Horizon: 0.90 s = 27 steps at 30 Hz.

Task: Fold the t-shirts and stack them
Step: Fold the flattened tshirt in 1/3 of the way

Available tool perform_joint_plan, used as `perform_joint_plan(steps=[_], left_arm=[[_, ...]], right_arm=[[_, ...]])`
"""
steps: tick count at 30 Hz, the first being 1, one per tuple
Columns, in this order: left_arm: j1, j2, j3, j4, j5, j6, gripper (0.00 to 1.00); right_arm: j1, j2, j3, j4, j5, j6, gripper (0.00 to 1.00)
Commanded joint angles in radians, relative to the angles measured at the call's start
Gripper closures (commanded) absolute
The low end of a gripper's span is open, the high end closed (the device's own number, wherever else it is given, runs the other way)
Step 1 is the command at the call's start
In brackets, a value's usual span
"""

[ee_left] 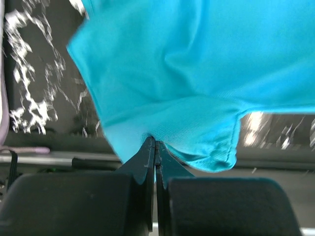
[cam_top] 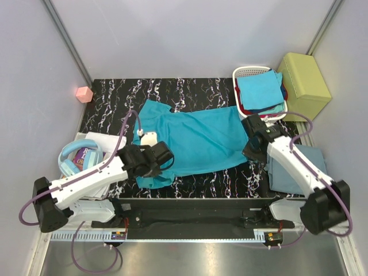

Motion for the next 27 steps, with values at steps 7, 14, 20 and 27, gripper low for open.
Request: perform_joint_plan(steps=[7,14,20,27], left_arm=[[0.251,0.125,0.048,0.139,-0.071,0.186,1.0],[0.39,0.23,0.069,0.246,-0.064,0.296,1.0],[0.433,0.349,0.114,0.291,-0.053,0.339,1.0],[0.45,0.434,0.126,0.34,-0.042,0.358,1.0]], right_arm=[[-0.018,0.345,0.187,0.151,0.055,-0.085,1.0],[-0.084,0.451,0.263,0.184,0.072,-0.111,1.0],[-0.107,0.531,0.344,0.188,0.09,-0.1,1.0],[-0.107,0.672,0.466,0.189,0.104,-0.102,1.0]])
